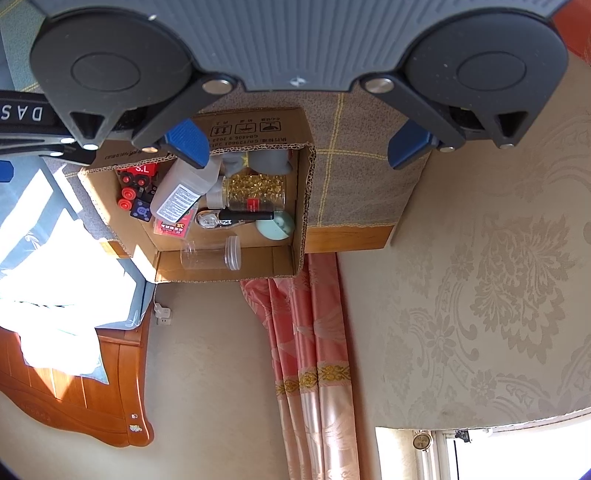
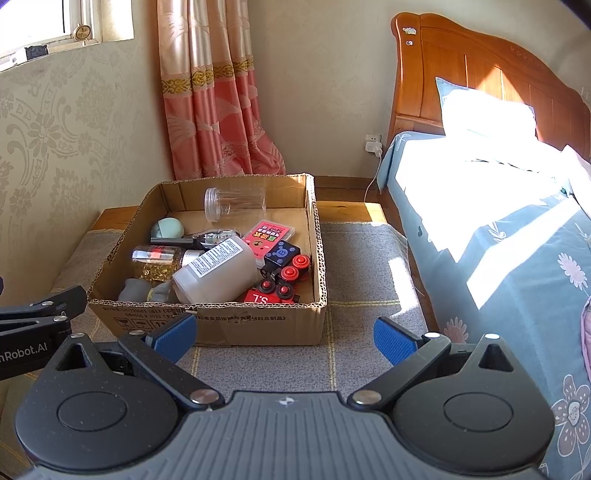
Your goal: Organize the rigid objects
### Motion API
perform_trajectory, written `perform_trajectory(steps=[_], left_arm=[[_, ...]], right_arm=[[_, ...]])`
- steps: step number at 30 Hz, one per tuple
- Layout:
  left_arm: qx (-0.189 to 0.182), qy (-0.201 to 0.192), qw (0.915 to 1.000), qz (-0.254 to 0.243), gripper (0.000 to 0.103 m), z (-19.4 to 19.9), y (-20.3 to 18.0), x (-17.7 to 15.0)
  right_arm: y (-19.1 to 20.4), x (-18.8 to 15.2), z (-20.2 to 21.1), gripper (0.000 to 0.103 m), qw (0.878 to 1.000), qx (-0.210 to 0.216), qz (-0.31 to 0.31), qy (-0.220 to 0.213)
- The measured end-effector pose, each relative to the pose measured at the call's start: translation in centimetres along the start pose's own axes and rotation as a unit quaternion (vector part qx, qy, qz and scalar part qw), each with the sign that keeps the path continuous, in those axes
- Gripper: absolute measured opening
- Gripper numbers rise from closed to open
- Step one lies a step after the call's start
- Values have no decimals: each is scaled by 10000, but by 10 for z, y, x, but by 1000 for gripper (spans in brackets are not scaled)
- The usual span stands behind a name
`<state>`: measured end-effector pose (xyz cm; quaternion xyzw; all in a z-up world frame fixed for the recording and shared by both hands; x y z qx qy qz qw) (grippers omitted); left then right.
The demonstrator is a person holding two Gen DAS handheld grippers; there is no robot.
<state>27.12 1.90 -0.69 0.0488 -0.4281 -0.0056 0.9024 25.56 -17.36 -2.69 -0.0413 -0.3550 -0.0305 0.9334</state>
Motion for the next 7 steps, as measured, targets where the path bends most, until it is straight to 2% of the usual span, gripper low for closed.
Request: perform_trajectory(steps=[7], left_arm=[[-11, -2, 10000, -2, 102, 1, -1, -1]], right_arm=[[1, -1, 1, 103, 10000, 18, 20, -11]])
Point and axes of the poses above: each gripper's, at about its wrist camera, not at the fingertips, and z roughly against the way its jaws point, y to its left, x to its top, the point moved 9 cm from there along -z, roughly the way its jaws point
